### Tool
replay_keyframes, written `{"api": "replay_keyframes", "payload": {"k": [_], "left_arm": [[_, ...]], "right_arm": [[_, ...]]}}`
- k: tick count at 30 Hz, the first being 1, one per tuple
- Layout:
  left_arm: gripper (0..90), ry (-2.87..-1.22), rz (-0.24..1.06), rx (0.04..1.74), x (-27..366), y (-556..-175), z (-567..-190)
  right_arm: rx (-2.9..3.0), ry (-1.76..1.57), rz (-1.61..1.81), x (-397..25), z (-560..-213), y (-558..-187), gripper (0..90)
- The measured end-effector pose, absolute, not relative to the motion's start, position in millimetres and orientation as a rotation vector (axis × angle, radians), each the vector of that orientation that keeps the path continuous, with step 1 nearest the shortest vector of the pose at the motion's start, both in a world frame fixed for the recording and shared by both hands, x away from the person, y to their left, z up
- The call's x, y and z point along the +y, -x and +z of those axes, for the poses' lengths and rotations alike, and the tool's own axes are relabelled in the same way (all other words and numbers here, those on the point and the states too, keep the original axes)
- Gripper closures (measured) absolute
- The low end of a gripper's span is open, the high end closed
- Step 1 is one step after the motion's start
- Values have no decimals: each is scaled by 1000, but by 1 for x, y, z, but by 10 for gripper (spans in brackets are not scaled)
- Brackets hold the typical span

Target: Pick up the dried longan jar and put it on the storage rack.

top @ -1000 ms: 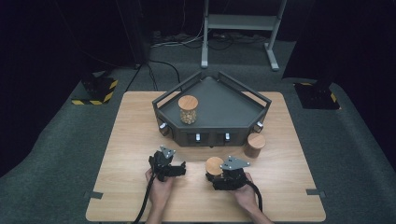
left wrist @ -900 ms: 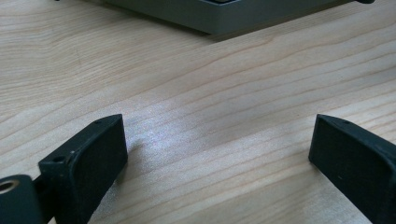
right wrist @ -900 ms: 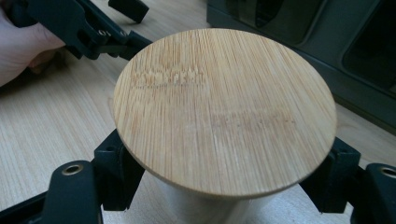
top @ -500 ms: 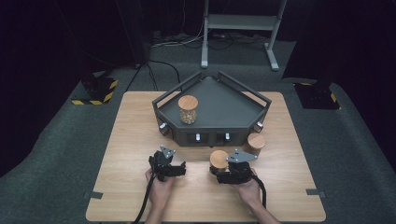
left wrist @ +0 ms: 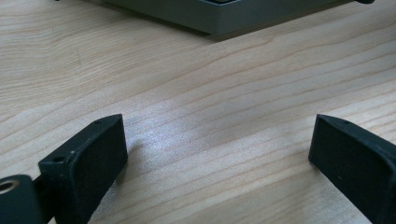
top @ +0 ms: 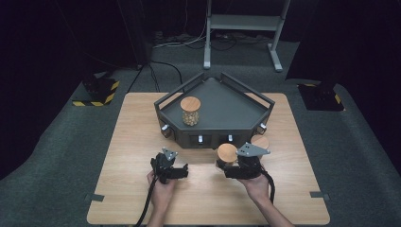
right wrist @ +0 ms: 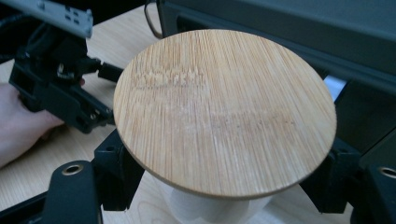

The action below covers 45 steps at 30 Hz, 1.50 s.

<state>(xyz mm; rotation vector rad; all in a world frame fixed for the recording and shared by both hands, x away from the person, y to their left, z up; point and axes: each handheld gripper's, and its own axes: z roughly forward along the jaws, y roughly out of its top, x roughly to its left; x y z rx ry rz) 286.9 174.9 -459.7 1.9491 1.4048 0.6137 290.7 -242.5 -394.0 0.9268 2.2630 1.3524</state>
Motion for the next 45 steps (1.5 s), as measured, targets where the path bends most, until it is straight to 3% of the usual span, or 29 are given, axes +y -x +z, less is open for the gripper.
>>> {"api": "replay_keyframes", "payload": {"k": [27,45], "left_arm": [[43,-1949,614,1405,175,-287,-460],[43,-1949,614,1405,175,-287,-460]], "right_arm": [[2185,-962,1412,-250,-327,-315,256],[2145,-1046,1400,-244,-309,-337,256]]}}
